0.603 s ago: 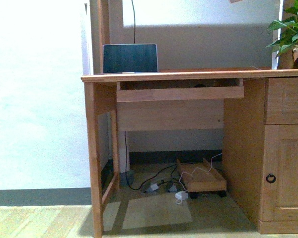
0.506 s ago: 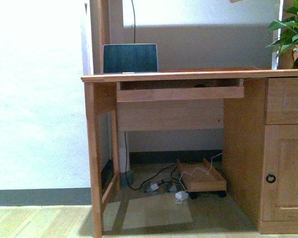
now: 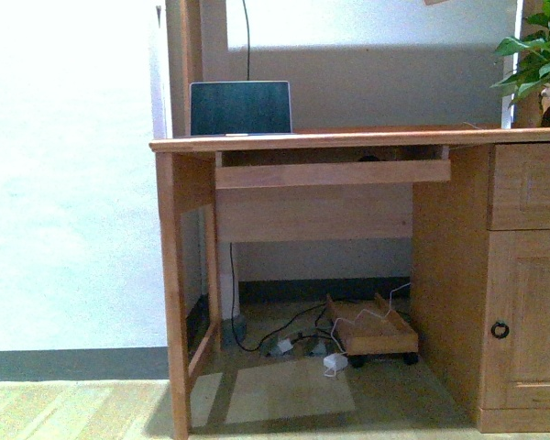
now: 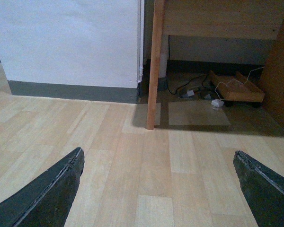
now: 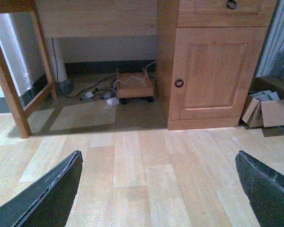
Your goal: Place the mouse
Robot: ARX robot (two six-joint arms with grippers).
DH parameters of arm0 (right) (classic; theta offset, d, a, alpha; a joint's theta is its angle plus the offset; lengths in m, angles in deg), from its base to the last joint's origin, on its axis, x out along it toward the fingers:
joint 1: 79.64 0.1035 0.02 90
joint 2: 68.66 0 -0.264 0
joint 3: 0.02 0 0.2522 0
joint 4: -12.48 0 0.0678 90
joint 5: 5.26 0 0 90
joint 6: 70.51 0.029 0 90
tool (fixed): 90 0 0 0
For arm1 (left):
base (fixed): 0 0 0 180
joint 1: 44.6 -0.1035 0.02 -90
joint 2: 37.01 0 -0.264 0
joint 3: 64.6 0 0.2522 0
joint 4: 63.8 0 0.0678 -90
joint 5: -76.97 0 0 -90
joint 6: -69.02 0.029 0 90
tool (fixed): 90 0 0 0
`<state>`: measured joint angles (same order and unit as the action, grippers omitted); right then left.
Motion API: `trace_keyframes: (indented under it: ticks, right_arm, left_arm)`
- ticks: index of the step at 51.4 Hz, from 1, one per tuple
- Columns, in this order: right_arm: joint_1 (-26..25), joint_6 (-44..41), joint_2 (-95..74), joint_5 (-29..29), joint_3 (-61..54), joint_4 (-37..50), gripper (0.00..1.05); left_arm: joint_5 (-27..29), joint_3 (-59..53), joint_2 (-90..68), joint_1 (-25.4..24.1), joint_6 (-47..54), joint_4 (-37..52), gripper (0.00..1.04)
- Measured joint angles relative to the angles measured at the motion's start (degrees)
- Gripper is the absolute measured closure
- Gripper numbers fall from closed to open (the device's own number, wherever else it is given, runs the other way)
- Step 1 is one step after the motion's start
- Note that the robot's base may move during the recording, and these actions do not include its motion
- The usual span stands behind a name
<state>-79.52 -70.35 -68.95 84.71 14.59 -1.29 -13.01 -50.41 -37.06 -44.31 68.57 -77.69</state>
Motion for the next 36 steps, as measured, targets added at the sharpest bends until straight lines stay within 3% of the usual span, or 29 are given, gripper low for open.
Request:
trace_keyframes:
  ticks: [36]
  right_arm:
    - [0.0,0.0,0.0,0.0,0.0,0.0,0.07]
  left_arm:
    - [0.0,0.0,0.0,0.0,0.0,0.0,0.08]
